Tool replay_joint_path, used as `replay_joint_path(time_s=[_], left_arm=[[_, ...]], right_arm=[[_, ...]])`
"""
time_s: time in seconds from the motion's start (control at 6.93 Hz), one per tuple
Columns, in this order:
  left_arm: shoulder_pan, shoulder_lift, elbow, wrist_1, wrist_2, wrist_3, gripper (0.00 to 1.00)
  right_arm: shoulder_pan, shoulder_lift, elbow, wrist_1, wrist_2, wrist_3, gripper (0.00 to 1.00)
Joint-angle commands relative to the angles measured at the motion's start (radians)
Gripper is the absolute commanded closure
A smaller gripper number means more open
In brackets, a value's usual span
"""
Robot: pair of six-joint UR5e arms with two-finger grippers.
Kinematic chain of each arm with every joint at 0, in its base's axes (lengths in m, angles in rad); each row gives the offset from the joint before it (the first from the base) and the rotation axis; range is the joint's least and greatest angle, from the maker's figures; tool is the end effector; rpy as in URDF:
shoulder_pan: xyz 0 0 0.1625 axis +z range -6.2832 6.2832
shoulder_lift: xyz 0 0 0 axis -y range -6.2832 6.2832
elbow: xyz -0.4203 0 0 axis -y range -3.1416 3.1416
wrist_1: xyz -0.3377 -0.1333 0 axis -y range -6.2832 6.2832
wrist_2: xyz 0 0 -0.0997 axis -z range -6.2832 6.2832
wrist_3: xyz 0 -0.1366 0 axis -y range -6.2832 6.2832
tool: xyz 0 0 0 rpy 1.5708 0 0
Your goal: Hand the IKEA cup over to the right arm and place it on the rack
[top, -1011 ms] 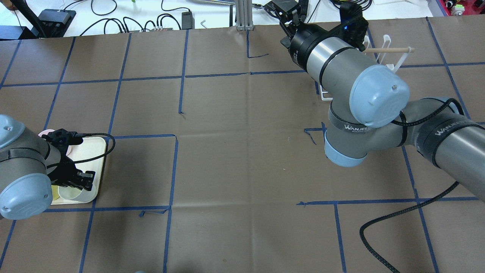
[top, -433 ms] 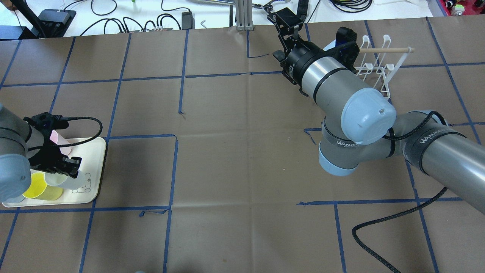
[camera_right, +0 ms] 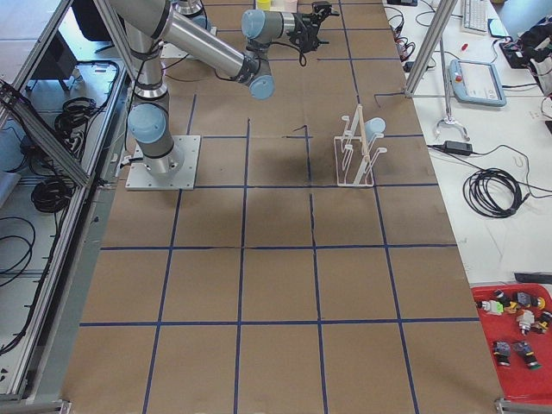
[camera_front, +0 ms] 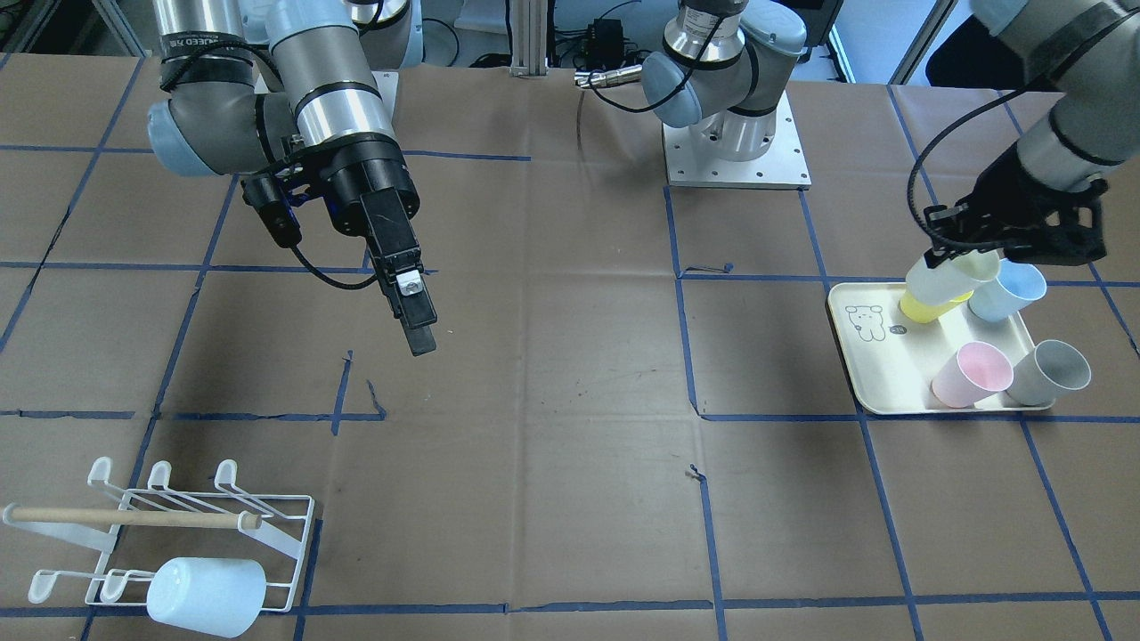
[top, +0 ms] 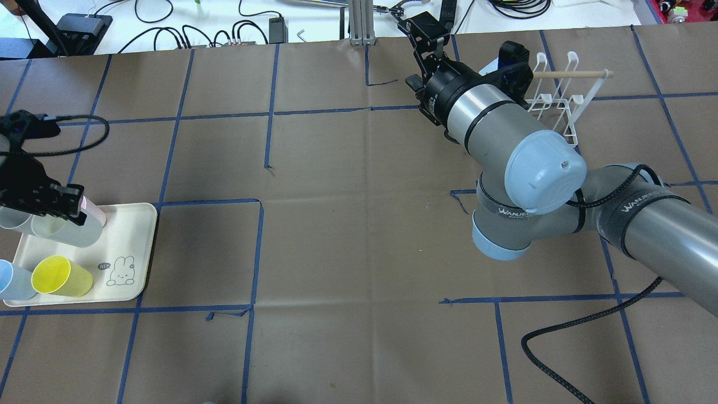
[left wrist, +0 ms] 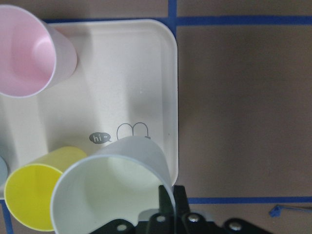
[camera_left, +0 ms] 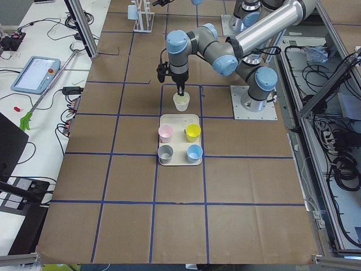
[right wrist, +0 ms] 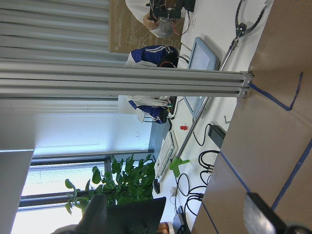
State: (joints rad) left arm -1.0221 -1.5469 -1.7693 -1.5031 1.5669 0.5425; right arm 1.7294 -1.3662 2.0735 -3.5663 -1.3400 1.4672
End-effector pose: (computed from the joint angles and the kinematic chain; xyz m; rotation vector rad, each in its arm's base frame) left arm 0.0981 -0.4171 0.3776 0.0099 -3.0797 -0.1377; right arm 0.2411 -0.4654 0.4133 1.0380 1.6285 -0.8311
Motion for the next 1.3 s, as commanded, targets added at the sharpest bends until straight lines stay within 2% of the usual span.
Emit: replay_joint_path(time_s=[0.0, 0.14, 0.43, 0.58, 0.72, 0.87, 1.15], left_arm=[[-0.004, -0.109, 0.247, -0.134, -0.071, 0.002, 1.0], [-0.013, -0.151, 0.311, -0.132, -0.117, 0.011, 1.0], [-0.039, -0.186, 0.338, -0.053, -0.337, 0.03, 1.0], [-0.041, -0.191, 0.32, 0.01, -0.498, 0.03, 1.0], [-0.049, -0.215, 0.317, 0.062, -0.604, 0.03, 1.0], [-0.065, -0.229, 0.305, 0.151, -0.684, 0.037, 1.0], [-0.139, -0.208, 0.198, 0.377, -0.795, 0.091, 1.0]], right_arm=[[-0.001, -0.002, -0.003, 0.004, -0.018, 0.002, 0.0], [-0.001, -0.004, -0.003, 0.007, -0.016, -0.011, 0.0], [-0.001, -0.002, -0.004, 0.007, -0.015, -0.013, 0.0], [-0.005, 0.001, -0.004, 0.009, -0.015, -0.013, 0.0], [-0.008, 0.001, -0.003, 0.009, -0.016, -0.013, 0.0], [-0.007, -0.001, -0.003, 0.009, -0.015, -0.013, 0.0], [-0.007, 0.001, -0.001, 0.009, -0.015, -0.013, 0.0]])
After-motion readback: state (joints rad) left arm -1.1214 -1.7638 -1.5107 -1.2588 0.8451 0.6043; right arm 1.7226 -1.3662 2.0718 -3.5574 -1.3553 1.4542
